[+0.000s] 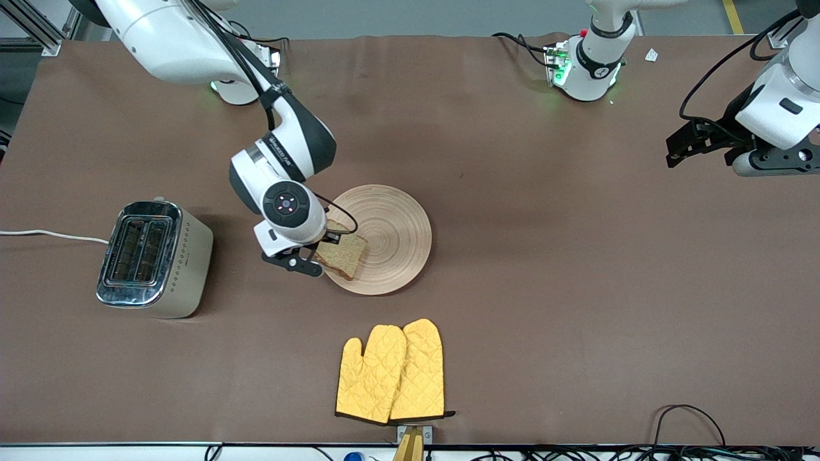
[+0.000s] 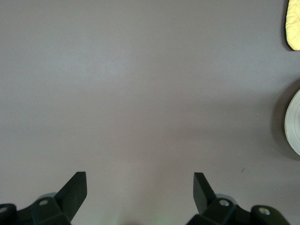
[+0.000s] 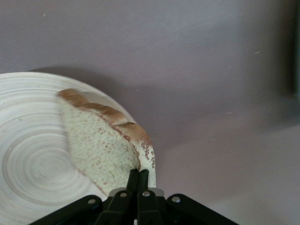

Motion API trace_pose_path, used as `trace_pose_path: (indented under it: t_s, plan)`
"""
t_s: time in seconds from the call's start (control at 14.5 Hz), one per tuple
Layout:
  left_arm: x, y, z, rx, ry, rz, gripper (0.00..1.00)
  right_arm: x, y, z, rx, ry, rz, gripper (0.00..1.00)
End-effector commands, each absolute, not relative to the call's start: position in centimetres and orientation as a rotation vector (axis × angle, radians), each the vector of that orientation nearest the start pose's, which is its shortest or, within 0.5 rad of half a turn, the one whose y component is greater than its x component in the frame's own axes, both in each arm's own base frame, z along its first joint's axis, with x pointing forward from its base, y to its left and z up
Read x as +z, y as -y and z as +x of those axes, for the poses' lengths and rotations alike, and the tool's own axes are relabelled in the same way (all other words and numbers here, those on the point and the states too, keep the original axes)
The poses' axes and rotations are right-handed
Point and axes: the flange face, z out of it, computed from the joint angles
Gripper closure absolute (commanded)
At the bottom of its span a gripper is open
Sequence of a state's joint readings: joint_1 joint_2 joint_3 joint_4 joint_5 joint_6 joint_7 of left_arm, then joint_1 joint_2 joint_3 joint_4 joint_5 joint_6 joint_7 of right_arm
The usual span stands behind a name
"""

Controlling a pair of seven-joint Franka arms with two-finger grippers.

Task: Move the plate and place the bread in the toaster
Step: 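Lift the bread and carry it over the toaster with the right gripper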

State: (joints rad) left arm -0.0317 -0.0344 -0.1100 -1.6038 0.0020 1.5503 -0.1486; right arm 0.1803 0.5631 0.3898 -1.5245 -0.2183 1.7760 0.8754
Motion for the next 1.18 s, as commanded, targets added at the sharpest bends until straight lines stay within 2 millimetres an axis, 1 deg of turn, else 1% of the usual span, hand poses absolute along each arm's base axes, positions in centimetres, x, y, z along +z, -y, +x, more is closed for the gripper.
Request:
trace_pose_path:
  t_s: [0.0, 0.14, 0.21, 0.35, 0.48, 0.55, 0.62, 0.76, 0.9, 1.04, 1.11]
  plan:
    - [62.9, 7.8, 53.1, 0.025, 0.022, -3.131, 0.0, 37.7, -28.1, 59.9, 0.378, -0.341, -3.311, 1.0]
    - [62.9, 7.9, 53.1, 0.029, 0.02, -3.13, 0.0, 40.5, -25.5, 60.7, 0.392, -0.277, -3.323, 1.0]
    - [62.9, 7.8, 53.1, 0.029, 0.022, -3.13, 0.0, 42.2, -23.8, 61.1, 0.402, -0.233, -3.349, 1.0]
    - [62.9, 7.8, 53.1, 0.027, 0.022, -3.131, 0.0, 44.6, -20.4, 61.6, 0.452, -0.138, -3.423, 1.0]
    - [63.1, 7.8, 53.1, 0.023, 0.022, -3.133, 0.0, 46.5, -16.8, 62.2, 0.529, -0.027, -3.462, 1.0]
    - [63.1, 7.8, 53.1, 0.025, 0.024, -3.132, 0.0, 47.6, -14.7, 62.7, 0.552, 0.022, -3.468, 1.0]
    - [63.1, 7.8, 53.1, 0.025, 0.022, -3.132, 0.0, 48.2, -12.8, 63.1, 0.571, 0.06, -3.489, 1.0]
    - [62.9, 7.7, 53.1, 0.034, 0.022, -3.132, 0.0, 49.4, -10.3, 63.5, 0.582, 0.184, -3.548, 1.0]
    - [62.9, 7.7, 53.1, 0.042, 0.022, -3.131, 0.0, 50.1, -8.3, 63.9, 0.605, 0.276, -3.587, 0.99]
    - [62.8, 7.7, 53.1, 0.051, 0.022, -3.13, 0.0, 50.8, -5.9, 64.1, 0.632, 0.309, -3.617, 0.99]
    - [62.7, 7.7, 53.1, 0.056, 0.022, -3.13, 0.0, 50.7, -4.7, 64.2, 0.655, 0.316, -3.621, 0.99]
